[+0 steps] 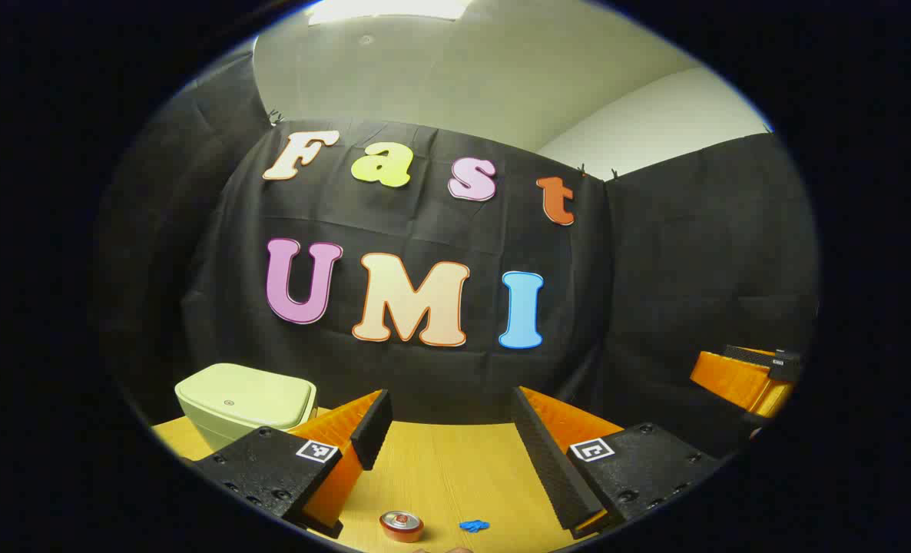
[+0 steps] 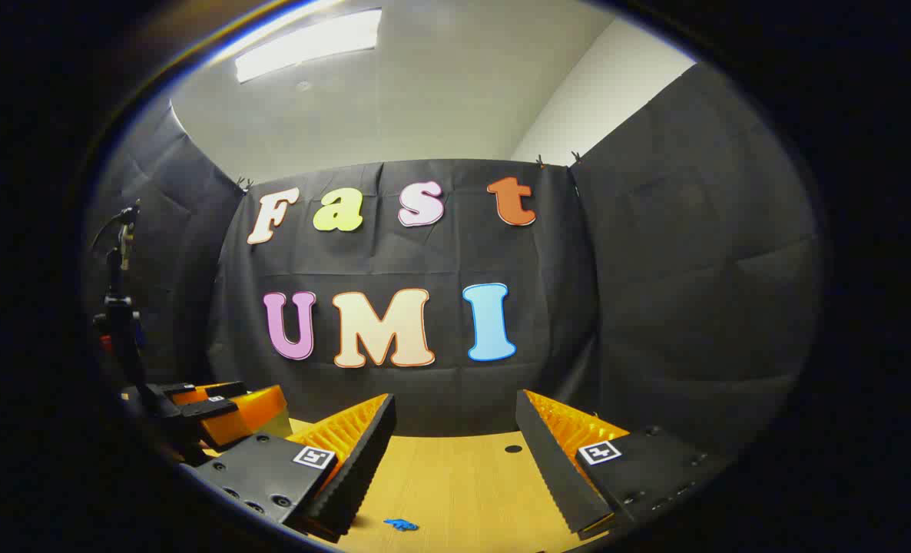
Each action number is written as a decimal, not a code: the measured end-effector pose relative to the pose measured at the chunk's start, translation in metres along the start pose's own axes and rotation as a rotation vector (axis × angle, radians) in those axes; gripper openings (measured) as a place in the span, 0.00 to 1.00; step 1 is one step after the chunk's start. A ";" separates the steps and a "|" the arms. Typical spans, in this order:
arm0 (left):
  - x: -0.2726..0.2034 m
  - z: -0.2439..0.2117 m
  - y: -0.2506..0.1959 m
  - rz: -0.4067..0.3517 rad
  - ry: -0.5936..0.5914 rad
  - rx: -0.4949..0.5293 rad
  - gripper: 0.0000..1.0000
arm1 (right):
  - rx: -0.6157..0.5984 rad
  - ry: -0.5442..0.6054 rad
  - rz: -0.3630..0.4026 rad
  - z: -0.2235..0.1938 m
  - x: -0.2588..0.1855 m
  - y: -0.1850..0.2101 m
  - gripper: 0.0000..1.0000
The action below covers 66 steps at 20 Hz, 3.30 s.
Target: Press the lid of the desktop garbage bin to open it, pick up the crumpled paper on the desktop and throw it into the bin, then pick up the pop can on the desktop and drop it into the bin, and finally close the garbage bin lid.
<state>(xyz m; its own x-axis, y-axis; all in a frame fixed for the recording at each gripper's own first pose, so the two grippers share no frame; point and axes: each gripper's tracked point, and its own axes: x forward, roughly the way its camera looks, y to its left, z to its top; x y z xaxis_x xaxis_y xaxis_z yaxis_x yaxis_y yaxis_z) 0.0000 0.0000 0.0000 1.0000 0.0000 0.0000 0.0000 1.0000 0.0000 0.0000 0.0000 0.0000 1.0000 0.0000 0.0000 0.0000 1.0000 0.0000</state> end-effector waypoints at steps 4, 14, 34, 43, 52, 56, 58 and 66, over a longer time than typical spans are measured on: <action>0.002 0.005 -0.004 -0.006 -0.002 0.010 0.93 | -0.005 -0.004 0.006 0.003 0.003 0.002 0.97; 0.006 0.019 -0.024 -0.047 -0.024 0.032 0.93 | -0.030 -0.018 -0.019 0.013 -0.002 -0.008 0.98; -0.017 0.018 -0.005 0.070 -0.018 0.034 0.78 | -0.050 -0.052 0.057 0.006 0.001 0.002 0.98; -0.042 0.016 0.048 0.286 0.006 0.140 0.08 | 0.015 -0.035 0.206 -0.011 0.016 0.021 0.98; -0.048 0.027 0.165 0.419 0.015 0.145 0.00 | 0.071 -0.047 0.203 -0.011 0.037 0.074 0.99; -0.037 0.013 0.216 0.432 0.049 0.103 0.00 | 0.046 -0.016 0.191 -0.025 0.038 0.100 0.99; -0.031 0.000 0.238 0.436 0.081 0.072 0.00 | 0.030 0.006 0.171 -0.034 0.040 0.103 0.99; 0.000 -0.069 0.269 0.373 0.219 0.013 0.00 | -0.007 0.061 0.107 -0.053 0.050 0.111 0.99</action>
<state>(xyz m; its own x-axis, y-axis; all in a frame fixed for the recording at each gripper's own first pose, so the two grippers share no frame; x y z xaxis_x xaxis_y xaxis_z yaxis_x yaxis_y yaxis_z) -0.0005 0.2685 -0.0689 0.9079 0.3630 -0.2097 -0.3602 0.9314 0.0527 0.0499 0.1114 -0.0533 0.9924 0.1069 -0.0612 -0.1074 0.9942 -0.0037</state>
